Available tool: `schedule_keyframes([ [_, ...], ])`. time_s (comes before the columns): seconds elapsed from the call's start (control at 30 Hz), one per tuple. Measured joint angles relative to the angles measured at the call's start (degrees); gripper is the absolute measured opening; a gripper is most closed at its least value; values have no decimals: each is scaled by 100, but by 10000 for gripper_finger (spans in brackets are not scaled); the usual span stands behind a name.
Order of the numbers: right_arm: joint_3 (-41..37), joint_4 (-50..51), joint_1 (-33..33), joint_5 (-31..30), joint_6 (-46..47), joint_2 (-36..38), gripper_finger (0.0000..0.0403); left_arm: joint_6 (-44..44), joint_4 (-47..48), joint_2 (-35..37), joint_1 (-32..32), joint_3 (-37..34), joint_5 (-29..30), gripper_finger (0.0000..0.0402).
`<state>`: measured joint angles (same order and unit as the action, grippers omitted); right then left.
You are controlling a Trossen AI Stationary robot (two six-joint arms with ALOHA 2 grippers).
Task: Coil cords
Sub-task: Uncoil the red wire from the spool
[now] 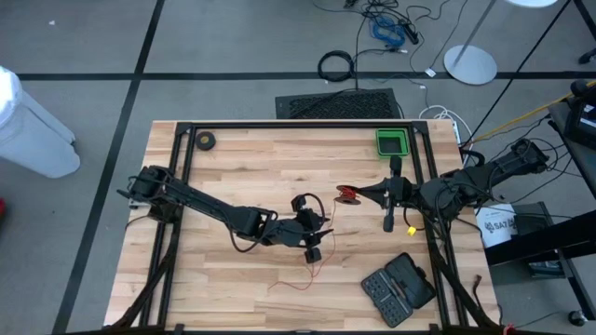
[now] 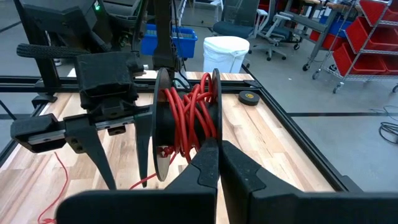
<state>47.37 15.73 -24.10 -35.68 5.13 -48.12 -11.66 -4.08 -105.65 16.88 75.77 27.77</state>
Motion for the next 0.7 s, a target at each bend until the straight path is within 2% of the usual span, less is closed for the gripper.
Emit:
schedule_keyframes([
  [0.17, 0, 0, 1, 0, 0, 0, 0, 2, 0, 0, 0, 0, 8, 141],
  [0.47, 1, -3, 0, 0, 0, -2, 0, 2, -20, 0, -1, -60, 76, 109],
  [0.7, 0, -13, 0, 0, 0, -2, 0, 4, -164, 0, -9, -116, 76, 104],
])
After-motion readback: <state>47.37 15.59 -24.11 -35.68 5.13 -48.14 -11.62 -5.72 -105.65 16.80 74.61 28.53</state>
